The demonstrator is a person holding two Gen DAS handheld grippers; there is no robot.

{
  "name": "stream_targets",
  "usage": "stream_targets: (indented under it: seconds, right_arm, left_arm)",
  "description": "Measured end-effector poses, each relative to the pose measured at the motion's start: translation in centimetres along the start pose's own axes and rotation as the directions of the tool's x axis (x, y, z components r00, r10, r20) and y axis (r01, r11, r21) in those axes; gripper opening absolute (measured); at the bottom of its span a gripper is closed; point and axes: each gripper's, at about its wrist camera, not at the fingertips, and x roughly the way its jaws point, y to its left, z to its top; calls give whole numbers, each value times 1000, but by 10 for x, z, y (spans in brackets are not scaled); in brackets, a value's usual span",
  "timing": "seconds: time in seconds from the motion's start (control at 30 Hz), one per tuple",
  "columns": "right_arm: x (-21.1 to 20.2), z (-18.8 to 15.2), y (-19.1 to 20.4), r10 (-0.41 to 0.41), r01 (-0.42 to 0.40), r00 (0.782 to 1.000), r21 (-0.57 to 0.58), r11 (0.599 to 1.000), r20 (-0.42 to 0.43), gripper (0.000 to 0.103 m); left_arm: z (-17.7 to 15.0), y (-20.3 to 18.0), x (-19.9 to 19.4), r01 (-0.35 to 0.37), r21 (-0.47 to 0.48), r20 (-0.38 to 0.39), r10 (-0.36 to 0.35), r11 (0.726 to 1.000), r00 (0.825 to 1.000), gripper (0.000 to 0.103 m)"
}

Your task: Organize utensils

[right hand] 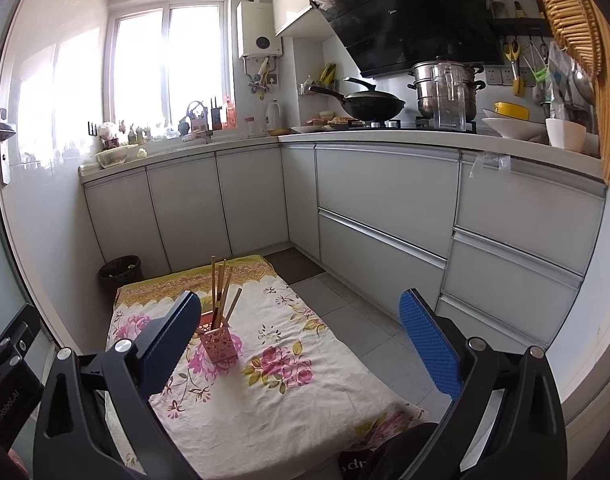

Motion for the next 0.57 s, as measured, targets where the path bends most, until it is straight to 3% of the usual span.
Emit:
stream_targets:
  seconds: [0.57]
  right_arm:
    - [8,1,-8,18,-17,999,31,999,-35,97]
  left_arm:
    - [2,2,6,6,-8,-25,-6,1000,1000,96]
